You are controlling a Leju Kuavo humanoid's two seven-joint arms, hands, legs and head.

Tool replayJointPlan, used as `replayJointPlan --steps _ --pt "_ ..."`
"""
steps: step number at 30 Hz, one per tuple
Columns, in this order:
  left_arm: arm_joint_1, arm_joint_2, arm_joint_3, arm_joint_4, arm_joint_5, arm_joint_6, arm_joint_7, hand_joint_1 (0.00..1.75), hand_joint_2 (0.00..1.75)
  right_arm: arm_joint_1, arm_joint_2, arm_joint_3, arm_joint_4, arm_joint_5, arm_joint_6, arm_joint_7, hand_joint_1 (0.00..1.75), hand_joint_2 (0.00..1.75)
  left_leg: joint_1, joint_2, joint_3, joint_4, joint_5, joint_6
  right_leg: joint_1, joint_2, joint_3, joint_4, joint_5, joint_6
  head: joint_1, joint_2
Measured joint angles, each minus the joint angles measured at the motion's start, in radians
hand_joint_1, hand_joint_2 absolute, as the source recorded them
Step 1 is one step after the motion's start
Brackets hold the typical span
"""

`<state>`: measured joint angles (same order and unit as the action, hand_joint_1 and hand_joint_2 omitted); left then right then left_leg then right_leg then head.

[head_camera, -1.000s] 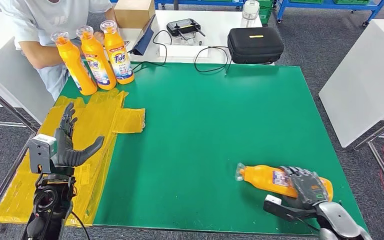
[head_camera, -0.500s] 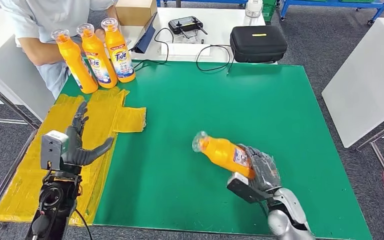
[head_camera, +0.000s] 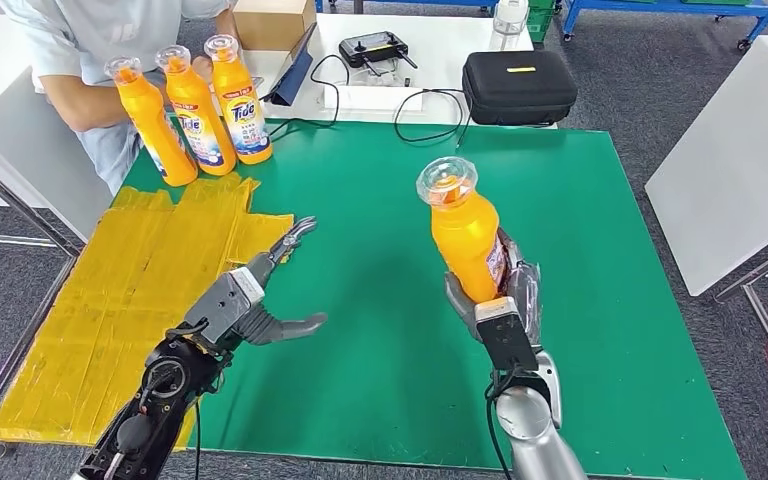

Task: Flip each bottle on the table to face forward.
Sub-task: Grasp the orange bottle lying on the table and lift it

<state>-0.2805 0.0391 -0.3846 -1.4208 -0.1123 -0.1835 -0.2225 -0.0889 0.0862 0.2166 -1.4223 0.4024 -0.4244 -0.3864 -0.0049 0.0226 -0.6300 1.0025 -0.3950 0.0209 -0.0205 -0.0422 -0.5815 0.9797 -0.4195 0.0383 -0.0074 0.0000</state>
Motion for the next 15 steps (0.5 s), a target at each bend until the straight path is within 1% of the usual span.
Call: replayJointPlan --steps 3,6,10,15 --pt "-0.024 0.0 -0.046 0.003 0.054 -0.029 0.012 0.0 1.75 -0.005 0.02 0.01 0.001 -0.022 0.005 -0.014 1.71 1.75 0.0 0.0 0.0 0.0 0.0 0.0 0.0 0.0 0.0 0.0 0.0 0.0 0.0 0.0" --pt "-0.05 -0.001 -0.078 0.012 0.115 -0.04 0.022 0.0 1.75 -0.02 0.034 0.035 0.011 -0.021 0.013 -0.024 1.73 1.75 0.0 0.0 0.0 0.0 0.0 0.0 0.0 0.0 0.0 0.0 0.0 0.0 0.0 0.0" --pt "-0.076 -0.001 -0.099 0.03 0.208 -0.049 0.025 0.0 1.75 -0.047 0.048 0.095 0.051 0.008 0.018 -0.025 1.74 1.75 0.0 0.0 0.0 0.0 0.0 0.0 0.0 0.0 0.0 0.0 0.0 0.0 0.0 0.0" --pt "-0.1 -0.006 -0.106 0.054 0.304 -0.059 0.034 0.0 1.75 -0.074 0.066 0.171 0.122 0.023 0.023 -0.025 1.75 1.75 0.0 -0.001 -0.001 0.0 0.0 0.0 0.0 0.0 0.0 0.0 0.0 0.0 0.0 0.0"
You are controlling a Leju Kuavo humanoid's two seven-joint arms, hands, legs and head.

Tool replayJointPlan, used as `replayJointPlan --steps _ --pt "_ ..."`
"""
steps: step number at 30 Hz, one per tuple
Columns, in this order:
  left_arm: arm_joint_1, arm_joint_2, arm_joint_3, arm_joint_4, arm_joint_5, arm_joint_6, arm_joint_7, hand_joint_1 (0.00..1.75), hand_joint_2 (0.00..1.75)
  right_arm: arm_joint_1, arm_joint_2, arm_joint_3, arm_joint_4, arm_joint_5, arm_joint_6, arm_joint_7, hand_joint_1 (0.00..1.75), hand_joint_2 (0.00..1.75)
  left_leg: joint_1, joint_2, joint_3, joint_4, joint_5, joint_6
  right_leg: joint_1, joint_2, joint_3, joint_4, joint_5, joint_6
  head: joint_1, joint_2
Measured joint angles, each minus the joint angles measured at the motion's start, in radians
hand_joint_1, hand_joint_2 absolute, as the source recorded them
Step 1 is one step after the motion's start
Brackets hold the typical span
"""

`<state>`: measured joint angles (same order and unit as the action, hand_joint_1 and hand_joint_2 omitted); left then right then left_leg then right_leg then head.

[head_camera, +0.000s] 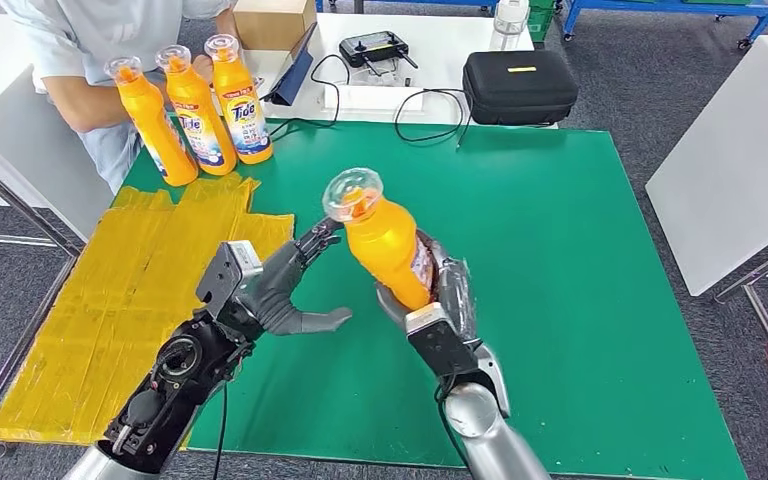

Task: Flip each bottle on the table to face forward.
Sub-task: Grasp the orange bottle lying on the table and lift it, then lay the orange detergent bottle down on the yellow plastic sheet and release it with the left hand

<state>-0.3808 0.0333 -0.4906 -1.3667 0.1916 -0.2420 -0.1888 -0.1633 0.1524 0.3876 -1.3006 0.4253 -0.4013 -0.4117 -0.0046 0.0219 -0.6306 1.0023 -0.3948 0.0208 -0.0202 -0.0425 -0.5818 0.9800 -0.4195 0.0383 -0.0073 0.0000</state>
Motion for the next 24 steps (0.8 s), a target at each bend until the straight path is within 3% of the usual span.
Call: replayJointPlan --steps 12,21,24 --pt "-0.005 0.003 -0.002 0.041 0.093 0.006 0.001 0.0 1.75 -0.039 0.034 0.162 0.14 0.105 -0.038 -0.01 1.75 1.75 0.0 0.0 -0.001 0.0 0.0 0.0 0.0 -0.001 -0.002 0.0 0.0 0.0 0.0 0.0" --pt "0.005 0.01 -0.002 0.056 0.118 -0.002 -0.004 0.02 1.75 -0.076 0.042 0.213 0.219 0.107 -0.056 -0.011 1.75 1.75 0.0 -0.001 -0.002 0.0 0.0 0.0 0.0 -0.001 -0.002 0.0 0.0 0.0 0.0 0.0" --pt "0.006 0.01 -0.002 0.062 0.125 0.002 -0.004 1.28 1.75 -0.084 0.044 0.223 0.236 0.105 -0.065 -0.011 1.74 1.75 0.0 -0.001 -0.002 0.0 0.0 0.0 0.0 -0.001 -0.002 0.0 0.0 0.0 0.0 0.0"
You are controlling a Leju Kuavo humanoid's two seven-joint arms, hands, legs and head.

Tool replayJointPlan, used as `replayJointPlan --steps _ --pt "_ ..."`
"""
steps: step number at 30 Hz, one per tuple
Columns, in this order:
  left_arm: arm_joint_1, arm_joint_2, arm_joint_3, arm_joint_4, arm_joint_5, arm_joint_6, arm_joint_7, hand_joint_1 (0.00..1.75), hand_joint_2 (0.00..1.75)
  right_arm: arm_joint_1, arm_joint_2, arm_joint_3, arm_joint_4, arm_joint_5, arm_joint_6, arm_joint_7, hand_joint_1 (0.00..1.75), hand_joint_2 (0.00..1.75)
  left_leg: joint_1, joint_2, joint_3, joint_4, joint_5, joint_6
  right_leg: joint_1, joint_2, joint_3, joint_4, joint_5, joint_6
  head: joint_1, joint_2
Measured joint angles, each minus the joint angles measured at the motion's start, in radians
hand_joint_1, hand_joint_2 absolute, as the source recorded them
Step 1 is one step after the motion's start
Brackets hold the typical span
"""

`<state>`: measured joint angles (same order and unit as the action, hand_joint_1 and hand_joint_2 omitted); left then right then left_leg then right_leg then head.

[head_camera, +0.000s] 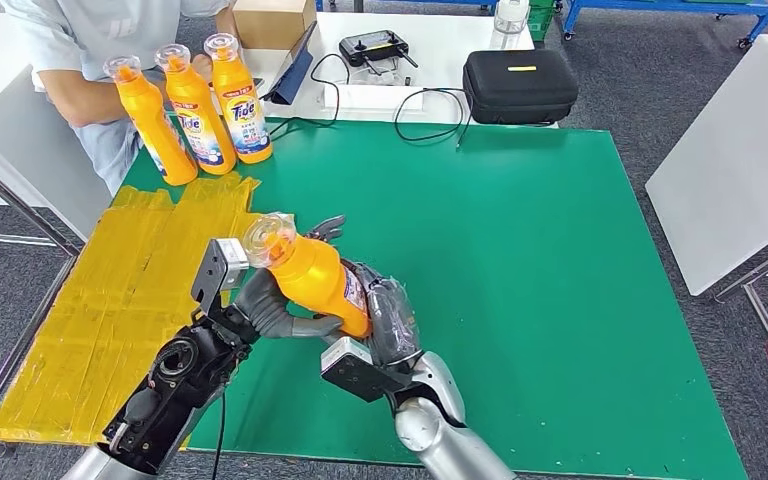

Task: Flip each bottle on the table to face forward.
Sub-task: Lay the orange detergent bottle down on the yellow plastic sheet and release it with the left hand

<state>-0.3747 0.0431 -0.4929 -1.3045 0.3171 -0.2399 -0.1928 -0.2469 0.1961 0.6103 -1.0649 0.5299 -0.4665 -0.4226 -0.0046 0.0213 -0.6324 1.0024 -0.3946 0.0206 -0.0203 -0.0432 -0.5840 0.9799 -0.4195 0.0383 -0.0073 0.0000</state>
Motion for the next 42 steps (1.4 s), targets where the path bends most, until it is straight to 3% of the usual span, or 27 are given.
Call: replayJointPlan --steps 1,18,22,24,28,34,42 --pt "0.0 0.0 0.0 0.002 0.004 0.004 0.0 1.7 1.75 -0.002 0.0 0.002 0.004 -0.002 -0.004 0.0 1.74 1.75 0.0 0.0 0.0 0.0 0.0 0.0 0.0 0.0 0.0 0.0 0.0 0.0 0.0 0.0" --pt "0.011 -0.016 -0.002 0.025 0.089 0.089 0.0 1.75 1.75 -0.026 0.003 0.023 0.041 -0.019 -0.039 0.015 1.75 1.75 0.0 0.0 -0.001 0.0 0.0 0.0 0.0 0.0 -0.001 0.0 0.0 0.0 0.0 0.0" --pt "0.012 -0.02 -0.002 0.026 0.103 0.1 -0.001 1.75 1.75 -0.028 0.005 0.024 0.044 -0.016 -0.059 0.015 1.29 1.75 0.0 0.0 -0.001 0.0 0.0 0.0 0.0 0.0 -0.001 0.0 0.0 0.0 0.0 0.0" --pt "0.014 -0.022 -0.002 0.026 0.11 0.104 -0.004 1.75 1.75 -0.028 0.006 0.024 0.045 -0.009 -0.074 0.015 1.29 1.75 0.0 0.0 -0.001 0.0 0.0 0.0 0.0 0.0 -0.001 0.0 0.0 0.0 0.0 0.0" --pt "0.015 -0.025 0.0 0.026 0.114 0.112 -0.008 1.75 1.75 -0.027 0.006 0.025 0.045 0.001 -0.09 0.015 0.0 1.75 0.0 0.0 -0.001 0.0 0.0 0.0 0.0 0.0 -0.001 0.0 0.0 0.0 0.0 0.0" --pt "0.012 -0.034 0.02 0.025 0.12 0.156 -0.023 1.75 1.75 -0.001 0.006 0.032 0.019 0.04 -0.153 0.007 0.0 1.75 0.0 0.0 -0.001 0.0 0.0 0.0 0.0 0.0 -0.001 0.0 0.0 0.0 0.0 0.0" --pt "0.004 -0.035 0.096 0.032 0.099 0.213 -0.038 1.75 1.75 0.053 -0.02 0.038 -0.127 0.105 -0.213 0.001 0.0 1.75 0.0 -0.001 -0.002 0.0 0.0 0.0 0.0 -0.001 -0.002 0.0 0.0 0.0 0.0 0.0"
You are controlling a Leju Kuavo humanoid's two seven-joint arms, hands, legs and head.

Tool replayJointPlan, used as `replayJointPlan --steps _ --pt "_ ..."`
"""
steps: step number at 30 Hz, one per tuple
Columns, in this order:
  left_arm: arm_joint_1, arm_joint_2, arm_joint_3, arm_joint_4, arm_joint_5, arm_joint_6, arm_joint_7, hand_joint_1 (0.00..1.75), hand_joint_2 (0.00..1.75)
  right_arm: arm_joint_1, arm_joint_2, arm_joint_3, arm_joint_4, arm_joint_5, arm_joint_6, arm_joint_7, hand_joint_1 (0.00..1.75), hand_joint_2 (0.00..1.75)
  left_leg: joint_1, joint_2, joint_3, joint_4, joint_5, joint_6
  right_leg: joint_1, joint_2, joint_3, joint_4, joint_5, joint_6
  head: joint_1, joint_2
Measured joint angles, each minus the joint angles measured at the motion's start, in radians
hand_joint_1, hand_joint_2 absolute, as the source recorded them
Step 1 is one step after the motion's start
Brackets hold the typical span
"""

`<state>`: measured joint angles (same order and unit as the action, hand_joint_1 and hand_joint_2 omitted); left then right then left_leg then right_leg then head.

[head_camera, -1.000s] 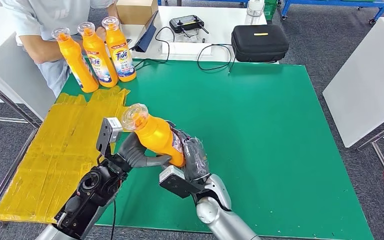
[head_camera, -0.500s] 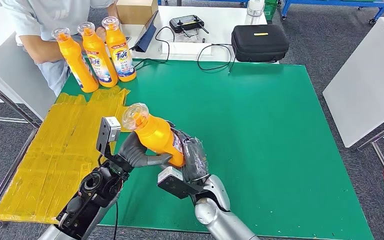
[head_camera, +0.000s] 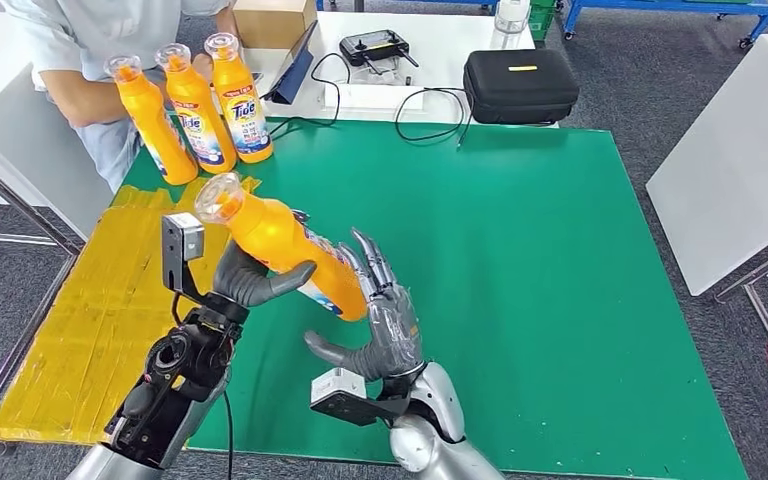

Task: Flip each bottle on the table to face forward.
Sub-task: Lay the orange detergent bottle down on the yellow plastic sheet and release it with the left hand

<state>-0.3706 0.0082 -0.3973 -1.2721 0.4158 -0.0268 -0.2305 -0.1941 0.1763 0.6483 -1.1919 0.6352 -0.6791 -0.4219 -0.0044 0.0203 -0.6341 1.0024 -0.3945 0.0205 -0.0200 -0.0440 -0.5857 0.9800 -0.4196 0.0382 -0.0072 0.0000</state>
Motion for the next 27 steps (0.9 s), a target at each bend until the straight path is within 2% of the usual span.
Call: replayJointPlan --steps 9,27 --pt "0.001 0.009 0.052 0.005 -0.021 0.019 -0.007 1.75 1.75 0.027 -0.029 -0.008 -0.107 0.022 -0.014 0.003 0.0 1.75 0.0 0.0 0.0 0.0 0.0 0.0 0.0 0.0 0.0 0.0 0.0 0.0 0.0 0.0" --pt "0.001 0.016 0.068 0.008 -0.063 0.053 -0.021 1.75 1.75 0.041 -0.034 -0.024 -0.132 0.032 -0.014 0.005 0.0 1.75 0.0 0.0 0.0 0.0 0.0 0.0 0.0 0.0 0.0 0.0 0.0 0.0 0.0 0.0"
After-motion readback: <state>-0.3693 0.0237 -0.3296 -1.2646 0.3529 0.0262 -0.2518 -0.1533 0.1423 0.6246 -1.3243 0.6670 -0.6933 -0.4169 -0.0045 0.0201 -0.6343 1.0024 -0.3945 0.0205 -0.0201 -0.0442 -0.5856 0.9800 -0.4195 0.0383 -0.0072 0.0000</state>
